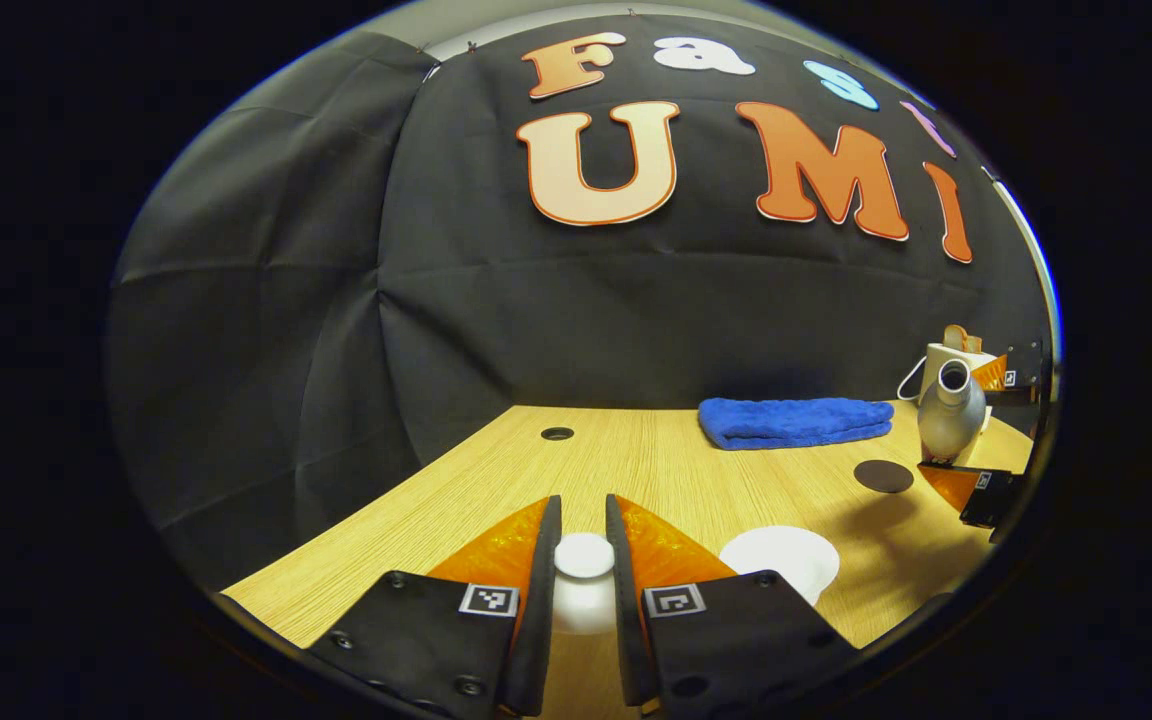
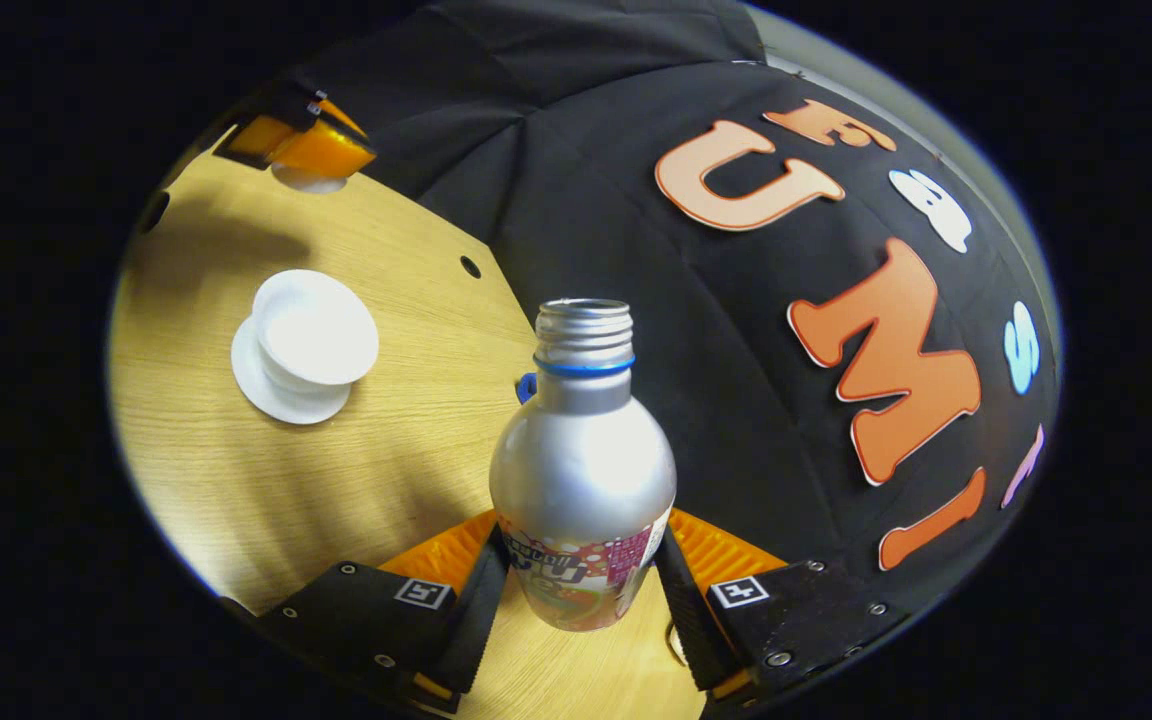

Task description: Open the teacup lid with one hand, grasp the water bottle and pour water into the teacup with the other hand; after pouring, place the water bottle on the coaster and then close the teacup lid.

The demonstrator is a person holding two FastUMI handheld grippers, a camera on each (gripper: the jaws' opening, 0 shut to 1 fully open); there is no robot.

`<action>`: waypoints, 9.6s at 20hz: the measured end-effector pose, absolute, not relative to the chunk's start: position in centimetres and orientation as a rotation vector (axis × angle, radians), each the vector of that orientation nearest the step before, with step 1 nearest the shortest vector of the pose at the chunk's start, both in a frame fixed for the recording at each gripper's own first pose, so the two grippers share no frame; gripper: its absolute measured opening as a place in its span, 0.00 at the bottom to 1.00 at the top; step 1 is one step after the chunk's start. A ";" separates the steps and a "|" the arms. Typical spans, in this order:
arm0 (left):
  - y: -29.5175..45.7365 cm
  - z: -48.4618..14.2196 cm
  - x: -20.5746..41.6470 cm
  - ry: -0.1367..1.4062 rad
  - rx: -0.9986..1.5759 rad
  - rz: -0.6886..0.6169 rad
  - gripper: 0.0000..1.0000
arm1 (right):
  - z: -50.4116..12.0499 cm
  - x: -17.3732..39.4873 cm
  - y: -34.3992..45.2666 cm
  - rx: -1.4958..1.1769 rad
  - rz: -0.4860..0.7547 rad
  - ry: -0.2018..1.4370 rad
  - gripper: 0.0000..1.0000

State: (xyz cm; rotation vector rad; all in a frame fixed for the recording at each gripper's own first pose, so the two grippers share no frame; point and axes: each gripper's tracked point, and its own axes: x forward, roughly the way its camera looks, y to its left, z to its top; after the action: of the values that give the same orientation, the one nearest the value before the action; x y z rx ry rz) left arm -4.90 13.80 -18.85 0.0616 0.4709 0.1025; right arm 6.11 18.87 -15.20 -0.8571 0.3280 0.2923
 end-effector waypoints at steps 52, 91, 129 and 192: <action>19.2 -18.6 -6.5 0.479 0.003 0.130 0.32 | -3.5 12.3 21.1 -1.734 0.238 -0.181 0.78; 14.1 -17.1 -6.5 0.465 0.020 0.056 0.32 | -10.5 8.6 22.3 -1.182 0.468 0.037 0.80; 3.5 -16.0 -3.9 0.428 0.018 -0.054 0.32 | -19.2 15.0 10.5 -0.035 0.317 0.412 0.80; -8.0 -8.1 -3.2 0.140 -0.030 -0.102 0.98 | -7.4 -0.3 2.8 0.007 0.045 0.061 0.97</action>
State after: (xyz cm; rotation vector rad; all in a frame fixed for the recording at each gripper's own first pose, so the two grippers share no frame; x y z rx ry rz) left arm -3.19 -8.02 -8.13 -0.0298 0.1395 -0.1018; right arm -0.31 2.85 -7.38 0.0070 0.0615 0.0451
